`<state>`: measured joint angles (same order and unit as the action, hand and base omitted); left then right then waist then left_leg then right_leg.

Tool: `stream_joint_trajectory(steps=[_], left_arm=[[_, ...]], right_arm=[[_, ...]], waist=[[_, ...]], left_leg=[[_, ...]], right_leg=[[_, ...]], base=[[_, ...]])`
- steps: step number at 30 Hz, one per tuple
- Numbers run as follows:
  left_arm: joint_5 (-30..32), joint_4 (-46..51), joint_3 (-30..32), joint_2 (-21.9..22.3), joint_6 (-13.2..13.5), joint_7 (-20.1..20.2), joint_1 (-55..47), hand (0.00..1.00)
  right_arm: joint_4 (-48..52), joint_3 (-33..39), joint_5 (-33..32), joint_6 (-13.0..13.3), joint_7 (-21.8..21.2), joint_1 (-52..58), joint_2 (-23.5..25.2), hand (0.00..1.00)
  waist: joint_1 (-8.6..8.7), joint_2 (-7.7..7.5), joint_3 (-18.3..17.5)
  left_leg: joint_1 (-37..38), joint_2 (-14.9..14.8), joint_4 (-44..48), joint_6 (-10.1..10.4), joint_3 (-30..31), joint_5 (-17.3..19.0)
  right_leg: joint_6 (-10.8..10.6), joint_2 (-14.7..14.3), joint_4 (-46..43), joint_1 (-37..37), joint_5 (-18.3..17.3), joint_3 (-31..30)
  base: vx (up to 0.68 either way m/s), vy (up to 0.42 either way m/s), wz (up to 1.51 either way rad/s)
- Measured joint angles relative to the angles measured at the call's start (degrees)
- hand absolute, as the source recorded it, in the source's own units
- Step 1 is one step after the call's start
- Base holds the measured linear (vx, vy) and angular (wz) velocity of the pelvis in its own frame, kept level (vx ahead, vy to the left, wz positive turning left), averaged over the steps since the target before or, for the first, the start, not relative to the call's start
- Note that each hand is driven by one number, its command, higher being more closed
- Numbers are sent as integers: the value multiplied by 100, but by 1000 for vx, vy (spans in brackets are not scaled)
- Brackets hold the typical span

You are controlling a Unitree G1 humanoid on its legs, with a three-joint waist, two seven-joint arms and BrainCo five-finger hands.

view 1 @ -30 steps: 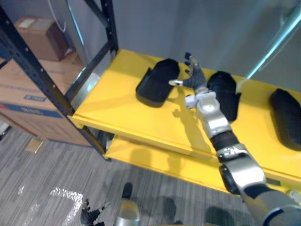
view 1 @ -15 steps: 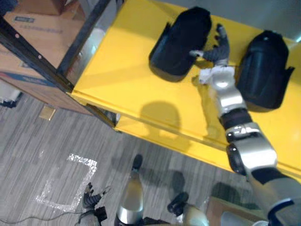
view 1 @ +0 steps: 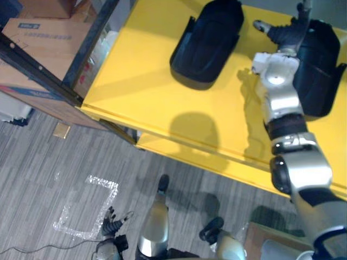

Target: Walk over and take plastic housings, then place them on the shelf

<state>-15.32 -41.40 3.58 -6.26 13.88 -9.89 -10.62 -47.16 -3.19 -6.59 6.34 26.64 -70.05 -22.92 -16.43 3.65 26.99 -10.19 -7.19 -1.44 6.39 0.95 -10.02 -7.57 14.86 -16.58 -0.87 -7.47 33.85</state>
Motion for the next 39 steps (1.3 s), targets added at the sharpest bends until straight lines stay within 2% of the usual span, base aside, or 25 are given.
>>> stream_joint_trajectory(steps=[3, 9, 13, 14, 17, 27, 33, 39], left_arm=[[-1, -24, 1, -2, -9, 6, 0, 0], [-21, -22, 0, -2, -19, 9, 1, 0], [-57, -22, -6, -2, -50, 9, 1, 0], [-60, -19, -11, -2, -93, 8, 2, 0], [-63, -22, -18, -3, -182, 1, 1, 0], [-231, 0, -58, -2, -260, -5, 6, 0], [-279, -3, -233, -4, -282, -11, 8, 0], [-286, -7, -232, -10, -285, -9, 7, 0]], right_arm=[[0, -236, -57, 0, -303, 0, -1, 0], [-1, -396, -182, -89, -601, 0, 0, 0], [-26, -480, -497, -522, -791, 0, 6, 0], [-86, -481, -663, -708, -850, 0, 7, 0], [-189, -479, -957, -906, -969, -1, 6, 0], [-389, -452, -1303, -825, -1327, -122, -213, 0], [-631, -454, -1340, -612, -1571, -130, -349, 0], [-662, -477, -1336, -351, -1800, -130, -417, 0]], waist=[[0, 0, 0], [-8, 1, 0], [-13, 19, 10], [-24, 43, 22], [-49, 90, 44], [-60, 103, 45], [-172, 158, 48], [-180, 183, 39]], left_leg=[[0, 0, 0, 2, -3, -1], [2, 4, 1, 2, -7, -1], [3, 3, 2, 2, -4, -1], [3, 7, 1, 7, -1, -4], [-14, 3, 1, 15, -1, -10], [-160, 26, 112, 9, 20, -5], [-198, 27, 191, -16, 24, 16], [-300, 42, 216, -11, 52, 11]], right_leg=[[0, 1, -7, -2, 0, -10], [5, 11, -72, -11, -16, -24], [9, 27, -138, -18, -62, -10], [10, 46, -165, -33, -100, -3], [20, 67, -249, -93, -145, -9], [38, 126, -384, -220, -189, -3], [88, 149, -436, -247, -225, -6], [86, 173, -464, -324, -227, 15]], base=[[-19, -38, 0], [-12, -36, 0], [-38, -39, 3], [-34, -26, 3], [-39, -36, 0], [-25, -29, 1], [-51, -16, -1], [-26, -11, 2]])
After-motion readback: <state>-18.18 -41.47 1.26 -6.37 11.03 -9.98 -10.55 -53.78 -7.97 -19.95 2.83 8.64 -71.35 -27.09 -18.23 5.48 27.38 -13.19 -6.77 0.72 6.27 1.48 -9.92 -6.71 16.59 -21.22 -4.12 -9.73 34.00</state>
